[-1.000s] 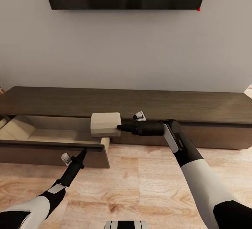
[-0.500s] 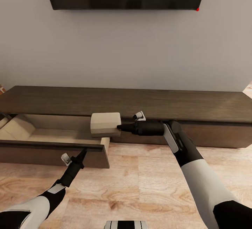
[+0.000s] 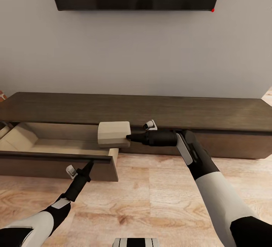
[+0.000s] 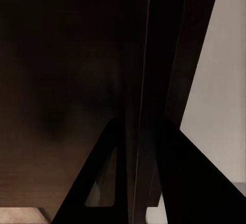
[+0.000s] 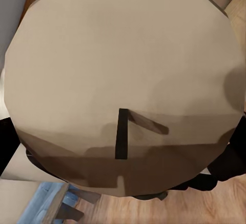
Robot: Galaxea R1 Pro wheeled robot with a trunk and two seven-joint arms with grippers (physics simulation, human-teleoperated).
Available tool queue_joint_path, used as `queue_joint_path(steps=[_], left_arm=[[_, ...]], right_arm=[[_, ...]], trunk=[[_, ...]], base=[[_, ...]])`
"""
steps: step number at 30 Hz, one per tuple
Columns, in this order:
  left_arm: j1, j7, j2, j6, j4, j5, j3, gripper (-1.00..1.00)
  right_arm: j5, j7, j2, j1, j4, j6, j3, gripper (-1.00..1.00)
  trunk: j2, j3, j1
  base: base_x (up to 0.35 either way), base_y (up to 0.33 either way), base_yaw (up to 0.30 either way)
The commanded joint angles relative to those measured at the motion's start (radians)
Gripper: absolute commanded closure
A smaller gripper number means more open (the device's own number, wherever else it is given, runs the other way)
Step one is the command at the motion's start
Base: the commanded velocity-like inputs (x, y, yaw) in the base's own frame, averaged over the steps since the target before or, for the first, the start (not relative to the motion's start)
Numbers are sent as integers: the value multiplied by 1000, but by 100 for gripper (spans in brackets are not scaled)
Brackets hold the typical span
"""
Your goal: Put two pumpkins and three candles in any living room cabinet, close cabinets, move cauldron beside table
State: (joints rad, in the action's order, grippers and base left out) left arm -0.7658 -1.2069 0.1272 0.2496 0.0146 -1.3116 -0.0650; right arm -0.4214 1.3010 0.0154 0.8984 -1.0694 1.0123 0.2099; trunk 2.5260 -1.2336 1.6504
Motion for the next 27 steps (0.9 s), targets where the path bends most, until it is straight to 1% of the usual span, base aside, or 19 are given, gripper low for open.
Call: queue_joint_path(steps=[1,7,13,27], left_arm=[[0,8,0,7,-19,0,-78,100],[0,8,0,7,-19,0,-78,100],[0,7,0,6,-20,0,-78,100],[0,7,0,10,-22,-1,-78,100]], right_arm=[[-3,1,0,1,0,6,0,100],[-3,1,0,1,0,6,0,100],[-2,1,0,1,0,6,0,100],[-2,1,0,1,0,6,0,100]], trunk=[[0,-1,0],[0,-1,0],[0,-1,0],[0,-1,0]], base=[[-1,0,0],[-1,0,0],[-123,0,0],[-4,0,0]])
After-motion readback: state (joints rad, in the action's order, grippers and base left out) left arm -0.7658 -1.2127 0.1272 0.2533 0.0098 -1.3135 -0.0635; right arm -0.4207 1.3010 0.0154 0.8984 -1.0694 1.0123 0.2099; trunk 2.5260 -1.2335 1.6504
